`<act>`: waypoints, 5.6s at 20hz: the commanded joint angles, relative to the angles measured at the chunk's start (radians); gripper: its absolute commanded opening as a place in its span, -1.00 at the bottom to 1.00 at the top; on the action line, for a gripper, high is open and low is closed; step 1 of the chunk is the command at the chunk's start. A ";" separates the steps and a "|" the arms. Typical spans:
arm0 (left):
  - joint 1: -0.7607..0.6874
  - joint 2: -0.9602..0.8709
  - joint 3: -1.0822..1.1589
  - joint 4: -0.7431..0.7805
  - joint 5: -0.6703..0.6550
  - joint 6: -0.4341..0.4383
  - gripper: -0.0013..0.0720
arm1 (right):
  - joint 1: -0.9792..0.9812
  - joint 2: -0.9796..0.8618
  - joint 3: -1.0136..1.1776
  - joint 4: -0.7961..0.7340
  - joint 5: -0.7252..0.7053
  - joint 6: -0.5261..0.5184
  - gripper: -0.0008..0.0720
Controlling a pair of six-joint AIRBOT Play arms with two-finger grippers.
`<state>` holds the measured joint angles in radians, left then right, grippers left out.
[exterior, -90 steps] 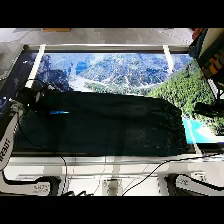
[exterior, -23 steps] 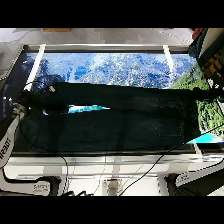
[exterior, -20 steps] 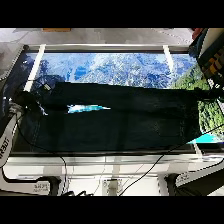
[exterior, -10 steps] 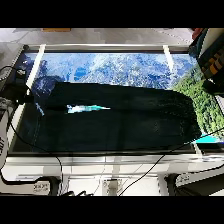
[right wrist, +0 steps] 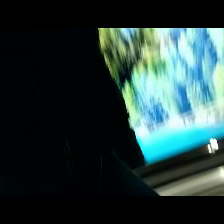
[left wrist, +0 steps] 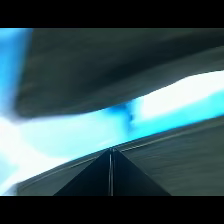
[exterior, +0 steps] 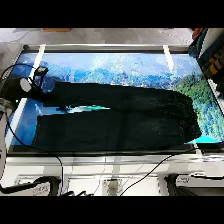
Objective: Fold the clothes and pants, and hang the long-sleeved shirts on hangers.
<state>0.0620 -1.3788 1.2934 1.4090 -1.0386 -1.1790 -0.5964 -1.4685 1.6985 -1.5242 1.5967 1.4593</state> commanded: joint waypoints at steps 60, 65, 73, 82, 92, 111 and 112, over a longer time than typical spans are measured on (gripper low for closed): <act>0.879 0.183 -0.703 -0.159 -0.152 0.088 0.44 | -0.350 0.227 -1.053 0.597 -0.687 -0.290 -0.86; 0.879 0.175 -0.704 -0.375 -0.087 0.117 -0.89 | -0.350 0.240 -1.053 0.596 -0.643 -0.292 -0.86; 0.862 0.180 -0.491 -1.036 -0.181 0.331 -0.92 | -0.350 0.504 -0.944 0.597 -0.483 -0.235 -0.86; 0.584 0.192 -0.253 -1.035 0.178 0.327 -0.93 | -0.241 0.629 -0.777 0.592 -0.595 -0.130 -0.86; 0.138 -0.127 -0.226 -1.036 0.926 0.327 -0.92 | 0.131 0.137 -0.723 0.609 -1.329 0.184 -0.86; 0.259 -0.198 -0.005 -0.703 0.382 0.079 0.41 | 0.081 -0.033 -0.448 0.431 -1.130 0.087 0.43; 0.303 -0.188 -0.013 -0.597 0.271 0.006 0.19 | 0.070 -0.027 -0.448 0.414 -1.087 0.087 0.43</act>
<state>0.2733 -1.6012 1.2865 0.5838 -0.4534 -0.9756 -0.5007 -1.5196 1.2488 -1.0569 0.3851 1.5547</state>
